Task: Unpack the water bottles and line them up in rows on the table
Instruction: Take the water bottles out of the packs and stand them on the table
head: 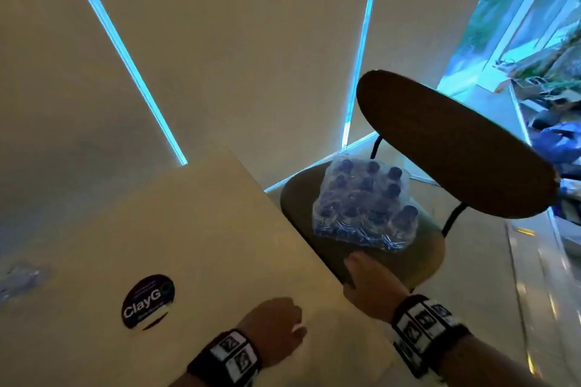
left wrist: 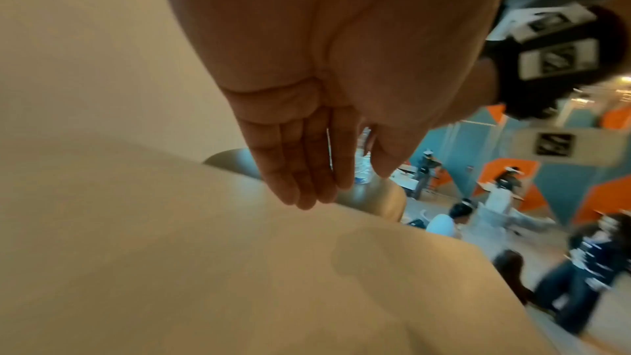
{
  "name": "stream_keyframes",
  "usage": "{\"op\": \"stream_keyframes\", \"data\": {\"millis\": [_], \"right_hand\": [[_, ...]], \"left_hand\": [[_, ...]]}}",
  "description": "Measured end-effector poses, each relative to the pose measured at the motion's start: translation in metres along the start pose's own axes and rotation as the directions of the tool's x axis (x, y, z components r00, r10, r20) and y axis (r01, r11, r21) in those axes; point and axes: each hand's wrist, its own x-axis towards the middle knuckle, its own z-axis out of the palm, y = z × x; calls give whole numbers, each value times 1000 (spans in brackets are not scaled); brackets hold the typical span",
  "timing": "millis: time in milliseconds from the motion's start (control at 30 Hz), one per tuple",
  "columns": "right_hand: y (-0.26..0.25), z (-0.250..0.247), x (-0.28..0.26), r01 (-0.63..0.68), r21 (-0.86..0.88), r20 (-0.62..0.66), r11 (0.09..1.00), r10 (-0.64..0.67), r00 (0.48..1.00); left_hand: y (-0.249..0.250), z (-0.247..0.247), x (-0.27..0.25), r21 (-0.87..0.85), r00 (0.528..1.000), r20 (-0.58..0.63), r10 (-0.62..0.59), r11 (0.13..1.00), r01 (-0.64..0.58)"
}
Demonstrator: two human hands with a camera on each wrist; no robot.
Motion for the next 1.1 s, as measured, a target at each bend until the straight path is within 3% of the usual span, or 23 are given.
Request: {"op": "stream_keyframes", "data": {"millis": [133,233,333,433,533,700,800,900,933,1067,1100], "right_hand": [[38,-32,54,22,-82,-247,996,-42,968],[48,-36,78,-12,-272,-249,962,-58,967],[44,-41,89,-8,-392,-260,920,-102,960],[43,-46,93,-19,-459,-288,888,-128,949],[52,-49,110,68,-306,-315,949,-168,934],[64,-52,120,109,-151,-293,982,-150,944],[66,-41,110,141,-14,-252,990,-140,958],[66,-35,94,187,24,-187,982,-180,966],[68,-33,89,216,61,-185,974,-202,962],[75,-30,74,229,249,-179,941,-187,966],[75,-30,71,229,261,-171,938,-189,967]], "left_hand": [[46,-37,83,98,996,-75,47,994,-39],[57,-67,128,184,974,-222,47,983,-6],[50,-96,156,248,912,-406,51,967,57],[41,-107,173,349,909,-411,72,933,84],[34,-110,185,335,884,-464,53,935,119],[31,-97,188,109,812,-583,-16,989,97],[22,-80,194,126,835,-550,-16,987,102],[18,-86,197,-12,829,-532,-172,981,195],[16,-88,200,-112,827,-518,-220,976,189],[4,-85,208,-283,783,-558,-275,950,132],[3,-85,209,-292,791,-553,-262,950,111]]}}
